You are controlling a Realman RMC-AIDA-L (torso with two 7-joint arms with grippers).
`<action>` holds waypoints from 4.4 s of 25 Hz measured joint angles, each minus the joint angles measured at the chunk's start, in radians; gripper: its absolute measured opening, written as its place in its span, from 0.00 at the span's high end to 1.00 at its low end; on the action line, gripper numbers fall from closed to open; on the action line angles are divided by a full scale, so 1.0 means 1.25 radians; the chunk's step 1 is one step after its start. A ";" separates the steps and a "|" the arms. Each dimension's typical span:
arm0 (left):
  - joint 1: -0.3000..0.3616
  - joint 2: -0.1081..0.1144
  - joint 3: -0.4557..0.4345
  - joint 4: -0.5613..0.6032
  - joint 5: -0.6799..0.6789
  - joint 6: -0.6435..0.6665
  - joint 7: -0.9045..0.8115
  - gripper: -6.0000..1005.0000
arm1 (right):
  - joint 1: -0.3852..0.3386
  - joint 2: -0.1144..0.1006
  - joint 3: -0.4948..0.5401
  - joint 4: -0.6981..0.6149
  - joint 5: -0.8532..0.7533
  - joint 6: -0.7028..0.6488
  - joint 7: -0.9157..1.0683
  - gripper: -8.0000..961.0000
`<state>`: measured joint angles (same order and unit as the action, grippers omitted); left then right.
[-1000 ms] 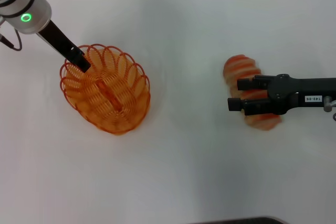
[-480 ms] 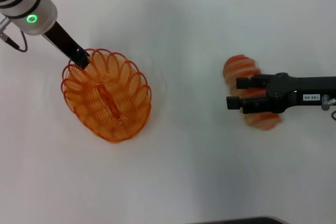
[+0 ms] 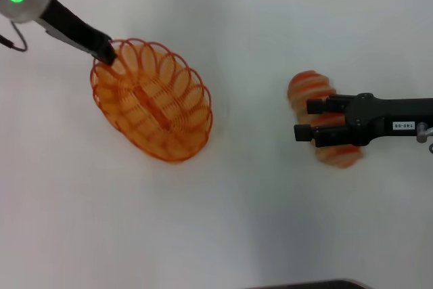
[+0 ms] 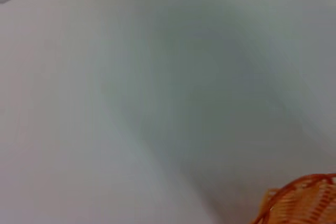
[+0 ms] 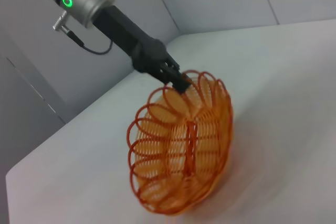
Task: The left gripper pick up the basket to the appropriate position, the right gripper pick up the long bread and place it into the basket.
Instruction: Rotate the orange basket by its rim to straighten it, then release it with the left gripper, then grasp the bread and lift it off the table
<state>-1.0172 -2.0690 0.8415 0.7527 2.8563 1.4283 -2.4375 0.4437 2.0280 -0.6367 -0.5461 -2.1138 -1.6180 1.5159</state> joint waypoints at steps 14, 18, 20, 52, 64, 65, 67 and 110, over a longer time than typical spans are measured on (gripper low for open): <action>0.075 0.007 -0.125 0.044 -0.001 0.010 -0.308 0.90 | -0.003 -0.013 -0.002 0.000 0.000 0.005 -0.060 0.04; 0.096 -0.002 -0.194 0.044 -0.025 0.016 -0.335 0.90 | -0.001 -0.014 -0.003 -0.001 0.000 0.007 -0.074 0.04; 0.110 -0.003 -0.224 0.046 -0.055 0.018 -0.337 0.89 | 0.001 -0.013 -0.004 -0.001 0.000 0.009 -0.085 0.04; 0.268 0.019 -0.241 0.105 -0.187 0.045 -0.063 0.54 | 0.019 -0.017 0.022 -0.006 0.005 -0.029 -0.022 0.05; 0.336 0.003 -0.243 0.111 -0.346 0.166 0.479 0.34 | 0.044 -0.025 0.090 0.003 0.006 0.014 0.073 0.05; 0.346 0.002 -0.246 0.110 -0.371 0.184 0.517 0.34 | 0.044 -0.024 0.093 0.003 0.006 0.016 0.077 0.05; 0.366 -0.002 -0.254 0.106 -0.417 0.210 0.588 0.34 | 0.044 -0.021 0.096 0.003 0.006 0.016 0.083 0.05; 0.419 -0.007 -0.301 -0.046 -0.429 0.223 0.720 0.10 | 0.231 -0.042 -0.047 -0.192 -0.110 -0.022 0.701 0.06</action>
<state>-0.4936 -2.0783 0.4649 0.6949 2.3196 1.7065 -1.5374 0.7323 1.9755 -0.6957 -0.7862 -2.2507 -1.6453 2.3915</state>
